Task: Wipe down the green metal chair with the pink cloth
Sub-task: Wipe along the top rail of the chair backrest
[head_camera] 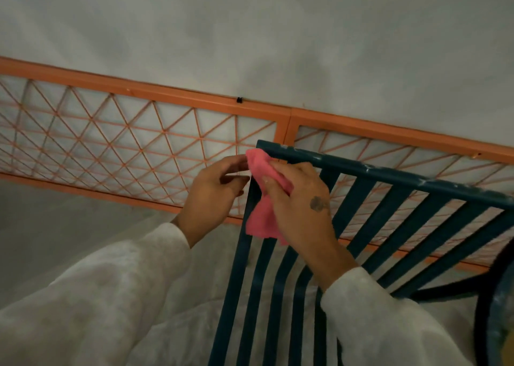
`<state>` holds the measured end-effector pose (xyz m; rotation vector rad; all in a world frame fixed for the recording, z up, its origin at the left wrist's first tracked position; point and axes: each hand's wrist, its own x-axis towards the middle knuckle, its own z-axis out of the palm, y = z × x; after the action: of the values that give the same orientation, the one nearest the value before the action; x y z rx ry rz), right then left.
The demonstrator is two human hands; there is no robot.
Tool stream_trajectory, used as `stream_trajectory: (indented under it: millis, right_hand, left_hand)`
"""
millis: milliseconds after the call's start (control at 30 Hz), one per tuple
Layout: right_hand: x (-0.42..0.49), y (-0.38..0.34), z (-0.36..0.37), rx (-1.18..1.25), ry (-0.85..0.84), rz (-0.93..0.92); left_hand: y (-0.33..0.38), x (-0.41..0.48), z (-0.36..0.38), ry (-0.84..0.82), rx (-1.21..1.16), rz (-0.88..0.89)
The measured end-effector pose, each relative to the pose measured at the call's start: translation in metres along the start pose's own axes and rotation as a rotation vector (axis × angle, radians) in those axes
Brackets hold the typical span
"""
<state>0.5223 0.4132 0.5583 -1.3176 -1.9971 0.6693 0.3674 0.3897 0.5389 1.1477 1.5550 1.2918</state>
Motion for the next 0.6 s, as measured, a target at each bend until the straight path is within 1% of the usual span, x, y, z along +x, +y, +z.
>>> stream_trajectory:
  millis: [100, 167, 200, 233, 300, 333, 367, 433, 533, 567, 600]
  right_hand:
    - [0.007, -0.011, -0.029, 0.033, 0.153, 0.032]
    - [0.020, -0.019, -0.038, -0.034, 0.183, 0.028]
    - [0.027, -0.022, -0.037, -0.090, 0.158, 0.025]
    - [0.034, -0.024, -0.033, -0.169, 0.097, 0.013]
    - [0.042, -0.021, -0.014, -0.408, -0.056, -0.084]
    - [0.042, -0.016, -0.003, -0.516, -0.108, -0.146]
    - [0.042, -0.008, 0.004, -0.576, -0.144, -0.160]
    - [0.038, 0.005, 0.003, -0.593, -0.147, -0.133]
    - [0.024, 0.027, -0.017, -0.576, -0.001, -0.110]
    - [0.020, 0.033, -0.025, -0.630, 0.005, -0.091]
    - [0.018, 0.038, -0.032, -0.704, -0.028, -0.072]
  left_hand:
    - [0.015, 0.019, 0.000, -0.039, 0.034, 0.053]
    - [0.020, 0.029, 0.001, -0.065, 0.062, 0.042]
    - [0.022, 0.032, 0.001, -0.080, 0.075, 0.047]
    - [0.023, 0.035, 0.002, -0.094, 0.096, 0.064]
    - [0.023, 0.038, 0.001, -0.101, 0.150, 0.113]
    - [0.023, 0.039, 0.001, -0.095, 0.177, 0.136]
    - [0.023, 0.040, 0.000, -0.086, 0.199, 0.151]
    - [0.024, 0.043, -0.001, -0.079, 0.232, 0.160]
    - [0.025, 0.045, 0.000, -0.083, 0.275, 0.146]
    - [0.025, 0.046, -0.001, -0.087, 0.283, 0.140]
    - [0.024, 0.046, -0.001, -0.089, 0.287, 0.133]
